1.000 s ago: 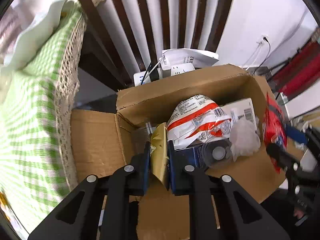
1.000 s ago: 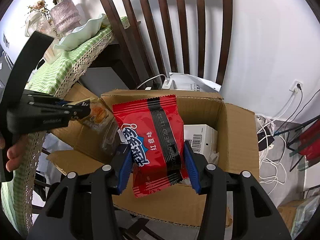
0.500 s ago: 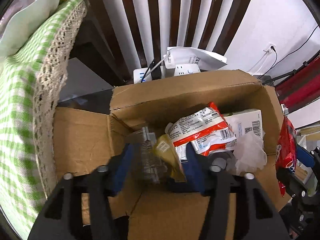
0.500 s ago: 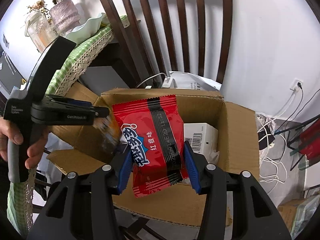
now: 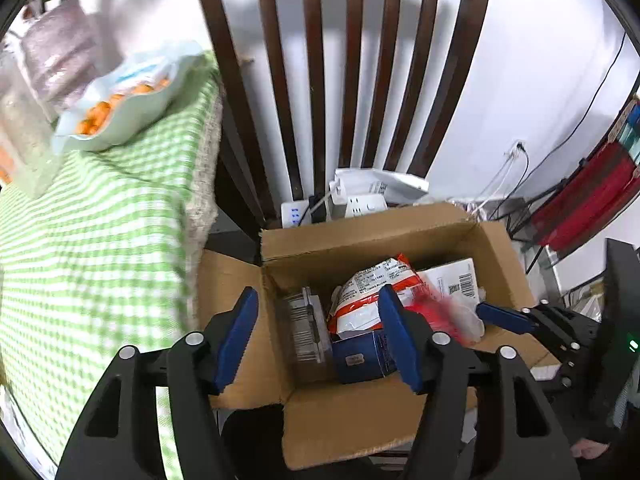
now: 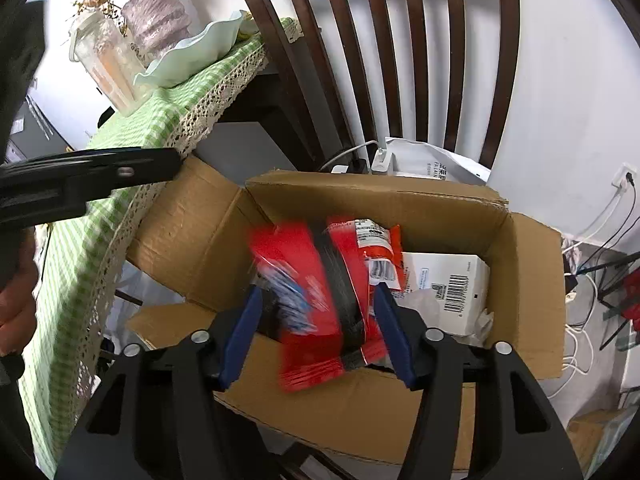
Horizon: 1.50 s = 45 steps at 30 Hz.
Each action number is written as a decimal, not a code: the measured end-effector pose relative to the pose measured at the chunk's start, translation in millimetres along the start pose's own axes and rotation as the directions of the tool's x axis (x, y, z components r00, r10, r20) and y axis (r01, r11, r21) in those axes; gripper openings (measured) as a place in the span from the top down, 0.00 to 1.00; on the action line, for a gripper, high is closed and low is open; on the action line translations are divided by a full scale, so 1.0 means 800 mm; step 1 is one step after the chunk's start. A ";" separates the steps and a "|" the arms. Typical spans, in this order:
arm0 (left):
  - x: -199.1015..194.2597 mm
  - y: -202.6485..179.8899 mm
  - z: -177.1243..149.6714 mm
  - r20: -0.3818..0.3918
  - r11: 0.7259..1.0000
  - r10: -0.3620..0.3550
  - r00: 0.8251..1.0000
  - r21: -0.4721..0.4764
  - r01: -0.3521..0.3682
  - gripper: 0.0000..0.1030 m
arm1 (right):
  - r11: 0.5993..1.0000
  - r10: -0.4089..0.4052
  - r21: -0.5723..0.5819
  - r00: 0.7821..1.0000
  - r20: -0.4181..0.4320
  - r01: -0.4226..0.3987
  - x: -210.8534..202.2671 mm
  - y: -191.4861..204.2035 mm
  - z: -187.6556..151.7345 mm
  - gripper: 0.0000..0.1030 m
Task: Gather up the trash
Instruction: 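Open the left tool to drop the gold packet while the right tool releases the red bag, then withdraw both tools from the box back over the table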
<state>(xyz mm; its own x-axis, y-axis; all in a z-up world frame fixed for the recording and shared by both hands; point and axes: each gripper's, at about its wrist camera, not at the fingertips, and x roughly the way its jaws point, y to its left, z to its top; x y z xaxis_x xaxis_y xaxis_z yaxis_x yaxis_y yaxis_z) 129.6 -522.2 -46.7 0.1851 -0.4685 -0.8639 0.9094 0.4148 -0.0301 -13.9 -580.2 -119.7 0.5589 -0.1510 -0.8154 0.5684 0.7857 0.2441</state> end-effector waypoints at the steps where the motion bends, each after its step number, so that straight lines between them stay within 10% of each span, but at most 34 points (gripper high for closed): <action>1: -0.009 0.005 -0.002 0.014 1.000 0.003 1.000 -0.011 -0.003 0.40 | 1.000 -0.003 0.000 1.000 0.007 0.003 -0.002 0.002 0.001 0.45; 22: -0.055 0.060 -0.057 0.087 0.992 0.010 0.996 -0.129 0.002 0.38 | 0.995 -0.095 -0.026 0.994 0.062 0.097 -0.030 0.023 0.013 0.45; 32: -0.132 0.127 -0.097 0.221 0.962 0.141 0.965 -0.260 -0.081 0.27 | 0.989 -0.102 -0.094 0.986 0.134 0.116 -0.042 0.079 0.032 0.45; 39: -0.175 0.218 -0.170 0.192 0.866 0.352 0.916 -0.439 -0.240 0.19 | 0.978 -0.031 -0.199 0.987 0.159 0.063 -0.033 0.155 0.044 0.45; 45: -0.187 0.313 -0.232 0.096 0.719 0.504 0.858 -0.597 -0.355 0.19 | 0.953 0.020 -0.303 0.992 0.124 0.019 -0.013 0.216 0.041 0.45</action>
<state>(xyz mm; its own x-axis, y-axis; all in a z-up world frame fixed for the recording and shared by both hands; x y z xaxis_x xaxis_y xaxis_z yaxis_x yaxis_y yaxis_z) 260.2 -203.7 -18.6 0.6529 -0.2683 -0.7084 0.3663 0.9304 -0.0148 98.4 -462.5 -51.5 0.6407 -0.2085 -0.7389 0.3688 0.9277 0.0580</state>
